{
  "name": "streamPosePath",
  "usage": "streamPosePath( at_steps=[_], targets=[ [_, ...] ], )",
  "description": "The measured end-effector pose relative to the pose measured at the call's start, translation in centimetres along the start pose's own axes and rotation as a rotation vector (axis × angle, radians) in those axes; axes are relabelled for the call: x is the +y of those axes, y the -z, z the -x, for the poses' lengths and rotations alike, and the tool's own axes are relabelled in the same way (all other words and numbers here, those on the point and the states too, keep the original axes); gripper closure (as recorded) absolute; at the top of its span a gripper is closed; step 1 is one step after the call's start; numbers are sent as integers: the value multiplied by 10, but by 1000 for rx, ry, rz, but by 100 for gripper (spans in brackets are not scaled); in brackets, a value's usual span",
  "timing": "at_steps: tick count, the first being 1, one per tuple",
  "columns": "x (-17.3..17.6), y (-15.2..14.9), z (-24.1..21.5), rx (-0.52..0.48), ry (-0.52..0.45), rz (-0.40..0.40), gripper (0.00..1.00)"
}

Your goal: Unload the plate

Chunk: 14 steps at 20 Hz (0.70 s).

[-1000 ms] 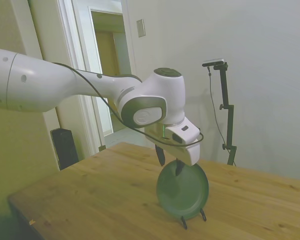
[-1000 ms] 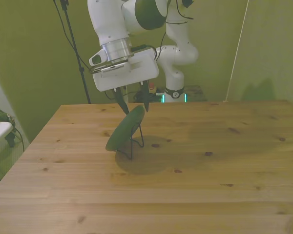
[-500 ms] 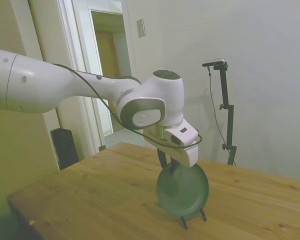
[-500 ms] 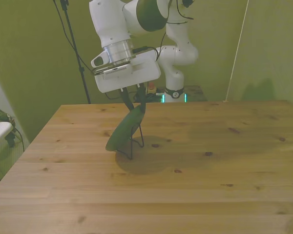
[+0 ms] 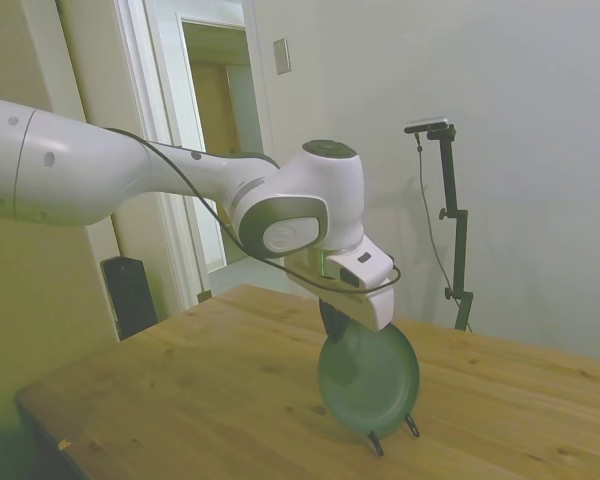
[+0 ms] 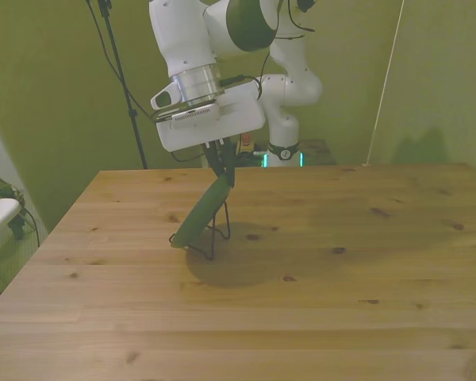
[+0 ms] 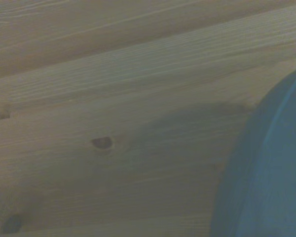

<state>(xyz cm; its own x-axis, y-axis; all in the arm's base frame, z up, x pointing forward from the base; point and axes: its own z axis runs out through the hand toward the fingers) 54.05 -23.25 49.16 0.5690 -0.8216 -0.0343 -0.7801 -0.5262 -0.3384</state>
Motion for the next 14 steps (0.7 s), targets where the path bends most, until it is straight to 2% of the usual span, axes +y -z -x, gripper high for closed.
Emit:
streamPosePath(
  at_steps=[9,12,14],
  targets=[
    [-10,23,6,24,11,-41,100],
    [-14,40,9,30,19,-54,100],
    [-13,63,13,13,24,-58,100]
  ],
)
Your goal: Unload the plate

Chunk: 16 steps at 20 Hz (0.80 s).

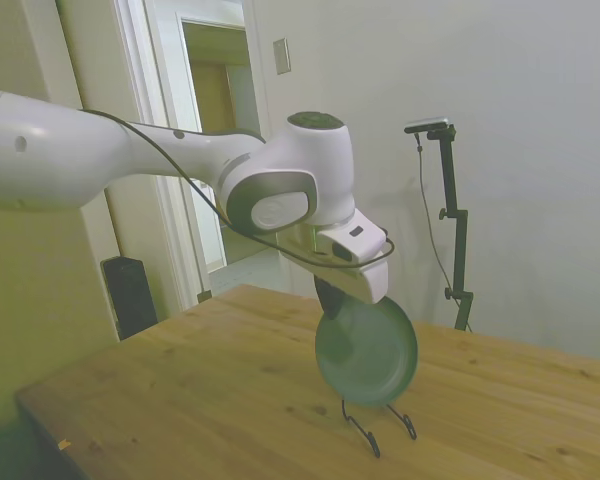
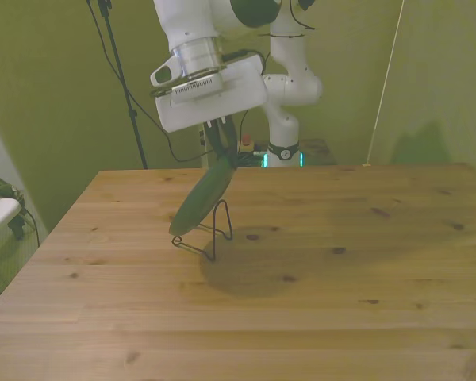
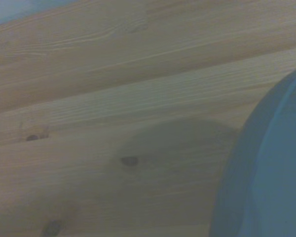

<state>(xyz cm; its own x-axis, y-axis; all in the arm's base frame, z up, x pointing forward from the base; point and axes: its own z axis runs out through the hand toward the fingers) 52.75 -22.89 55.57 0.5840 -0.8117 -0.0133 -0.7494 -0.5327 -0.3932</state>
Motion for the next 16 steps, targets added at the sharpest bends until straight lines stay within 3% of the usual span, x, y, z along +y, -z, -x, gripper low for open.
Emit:
streamPosePath(
  at_steps=[4,6,10,16],
  targets=[
    [5,54,8,-21,4,-15,100],
    [5,66,11,-26,8,-18,100],
    [-12,73,24,-54,9,-10,100],
    [-76,73,69,-90,9,1,100]
  ],
)
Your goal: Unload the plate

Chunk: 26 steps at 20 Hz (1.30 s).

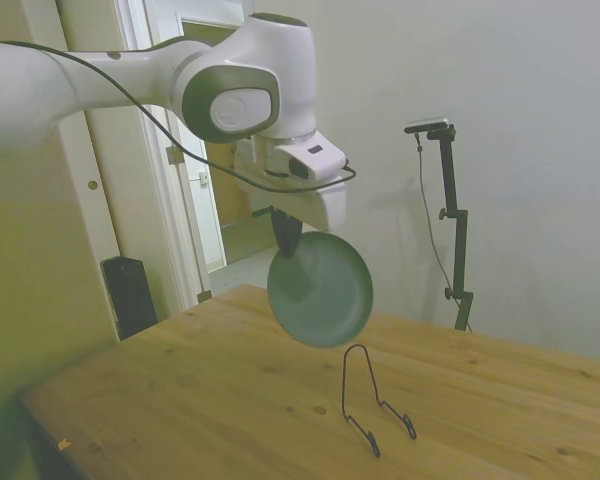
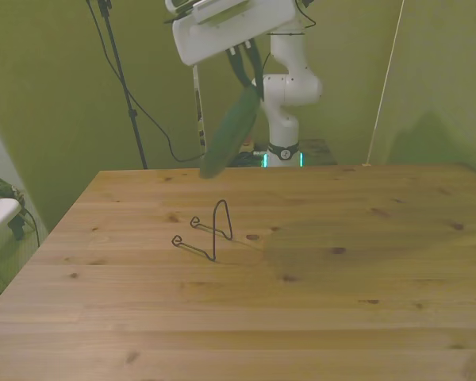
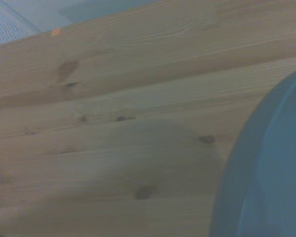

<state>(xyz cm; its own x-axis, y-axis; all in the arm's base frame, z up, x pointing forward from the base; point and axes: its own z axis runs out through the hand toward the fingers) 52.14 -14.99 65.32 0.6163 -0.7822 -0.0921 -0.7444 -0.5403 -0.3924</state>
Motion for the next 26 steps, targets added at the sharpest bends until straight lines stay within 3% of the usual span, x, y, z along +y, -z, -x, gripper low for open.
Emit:
streamPosePath(
  at_steps=[4,10,16,26],
  targets=[
    [-53,-45,33,-18,-23,38,100],
    [-107,-163,65,-6,-43,132,100],
    [-103,-276,74,70,-42,262,100],
    [-84,-367,77,117,-51,370,100]
  ],
)
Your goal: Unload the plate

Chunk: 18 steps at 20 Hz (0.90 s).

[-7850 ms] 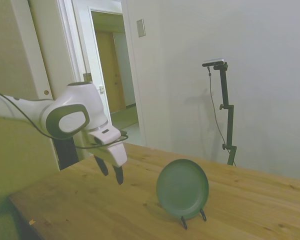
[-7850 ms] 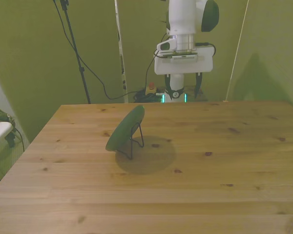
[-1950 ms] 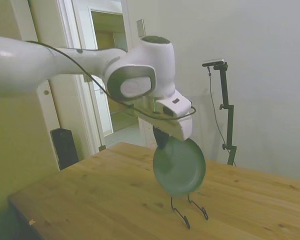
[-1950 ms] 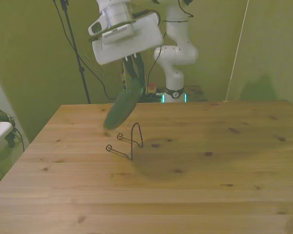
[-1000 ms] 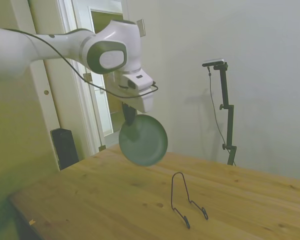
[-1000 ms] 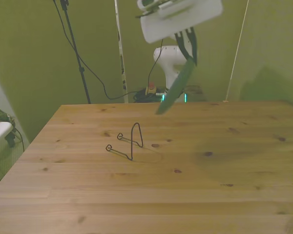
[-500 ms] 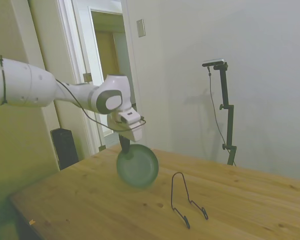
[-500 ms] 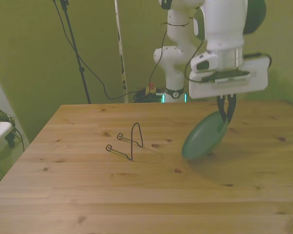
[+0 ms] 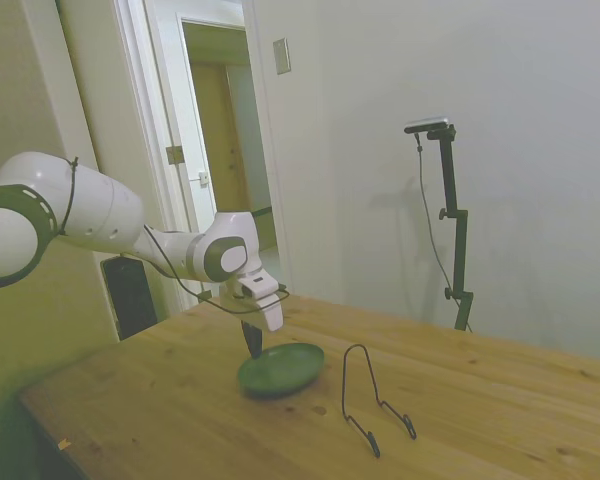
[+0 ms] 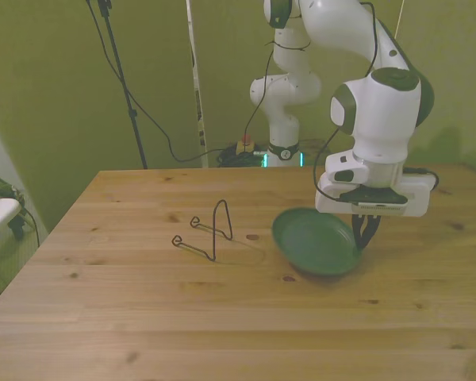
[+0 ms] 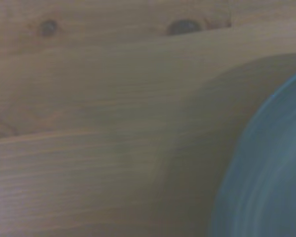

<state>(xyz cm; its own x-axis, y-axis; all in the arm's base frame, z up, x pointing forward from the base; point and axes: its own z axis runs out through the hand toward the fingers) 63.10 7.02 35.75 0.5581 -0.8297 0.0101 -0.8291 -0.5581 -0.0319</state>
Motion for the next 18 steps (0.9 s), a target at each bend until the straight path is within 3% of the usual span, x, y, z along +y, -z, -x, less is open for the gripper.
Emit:
streamPosePath(
  at_steps=[1,2,18],
  targets=[
    [0,-1,1,0,1,0,100],
    [0,0,1,0,2,-1,0],
    [11,33,-8,16,-13,-28,0]
  ],
)
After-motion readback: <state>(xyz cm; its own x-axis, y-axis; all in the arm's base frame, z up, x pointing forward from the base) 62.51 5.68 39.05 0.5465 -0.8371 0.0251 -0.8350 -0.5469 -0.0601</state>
